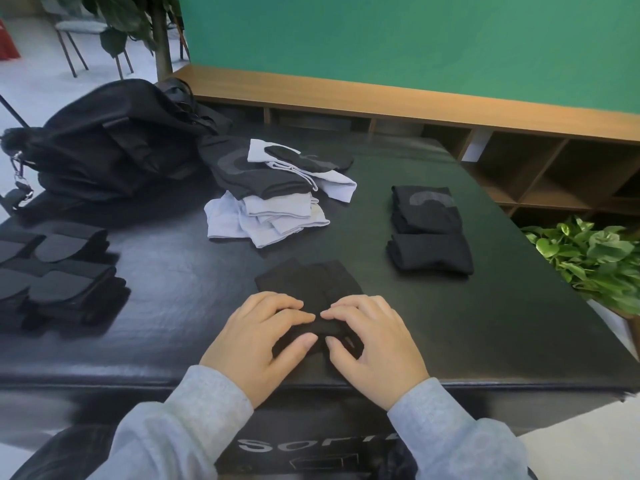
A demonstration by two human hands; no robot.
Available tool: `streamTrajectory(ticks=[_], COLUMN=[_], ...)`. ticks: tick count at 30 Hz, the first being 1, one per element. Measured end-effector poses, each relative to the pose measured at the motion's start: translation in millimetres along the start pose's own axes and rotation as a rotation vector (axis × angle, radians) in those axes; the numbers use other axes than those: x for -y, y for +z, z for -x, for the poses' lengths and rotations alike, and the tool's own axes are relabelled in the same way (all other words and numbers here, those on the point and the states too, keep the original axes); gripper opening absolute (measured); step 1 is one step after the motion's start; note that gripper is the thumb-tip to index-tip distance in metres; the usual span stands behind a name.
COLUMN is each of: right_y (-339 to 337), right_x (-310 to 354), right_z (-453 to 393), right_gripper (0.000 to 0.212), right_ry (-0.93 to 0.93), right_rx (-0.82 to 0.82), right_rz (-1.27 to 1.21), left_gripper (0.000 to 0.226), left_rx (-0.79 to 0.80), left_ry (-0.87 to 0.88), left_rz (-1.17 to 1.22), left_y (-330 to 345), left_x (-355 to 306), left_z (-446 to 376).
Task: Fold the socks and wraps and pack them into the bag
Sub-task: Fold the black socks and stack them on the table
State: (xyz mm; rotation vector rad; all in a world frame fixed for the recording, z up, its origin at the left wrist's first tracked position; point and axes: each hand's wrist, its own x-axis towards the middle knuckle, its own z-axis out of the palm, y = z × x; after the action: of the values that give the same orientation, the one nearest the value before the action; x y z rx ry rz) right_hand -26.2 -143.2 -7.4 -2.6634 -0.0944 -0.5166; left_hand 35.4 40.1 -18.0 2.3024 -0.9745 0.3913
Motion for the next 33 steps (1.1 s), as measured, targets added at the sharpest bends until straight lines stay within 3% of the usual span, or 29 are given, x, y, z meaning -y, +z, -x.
streamTrajectory(ticks=[6,15,20,24,29,31,33], right_y=[0.1,-1.3,1.1,2.6,-0.2,-0.7,-0.5], right_x=[0.2,3.2,5.5,5.1,4.9,5.5,5.1], right_z=[0.8,1.1,0.6,-0.9,-2.6,-1.5,-0.1], right_gripper=[0.030,0.040,0.038,0.034,0.035,0.039,0.041], right_ry=[0.001,-0.047,-0.053,-0.052,-0.043,-0.061,-0.060], right_rx=[0.010,0.069,0.038,0.065,0.077,0.057,0.033], right_rz=[-0.004,0.085,0.157,0.122,0.047,0.046,0.031], left_gripper=[0.040,0.022,0.044,0.063,0.044,0.029,0.029], left_rx=[0.021,-0.015,-0.016,-0.021,0.011,0.012,0.021], left_ry=[0.000,0.053,-0.003,-0.066,-0.043,-0.066,-0.096], left_rz=[-0.060,0.082,0.265,0.239,0.136,0.157,0.204], left_y=[2.7,1.3,-7.8,-3.7,3.5,1.5,-0.7], left_x=[-0.1,0.3,-3.1,1.9,6.9,6.0,4.3], left_z=[0.3,1.0,5.5,1.3,-0.5,-0.6,-0.6])
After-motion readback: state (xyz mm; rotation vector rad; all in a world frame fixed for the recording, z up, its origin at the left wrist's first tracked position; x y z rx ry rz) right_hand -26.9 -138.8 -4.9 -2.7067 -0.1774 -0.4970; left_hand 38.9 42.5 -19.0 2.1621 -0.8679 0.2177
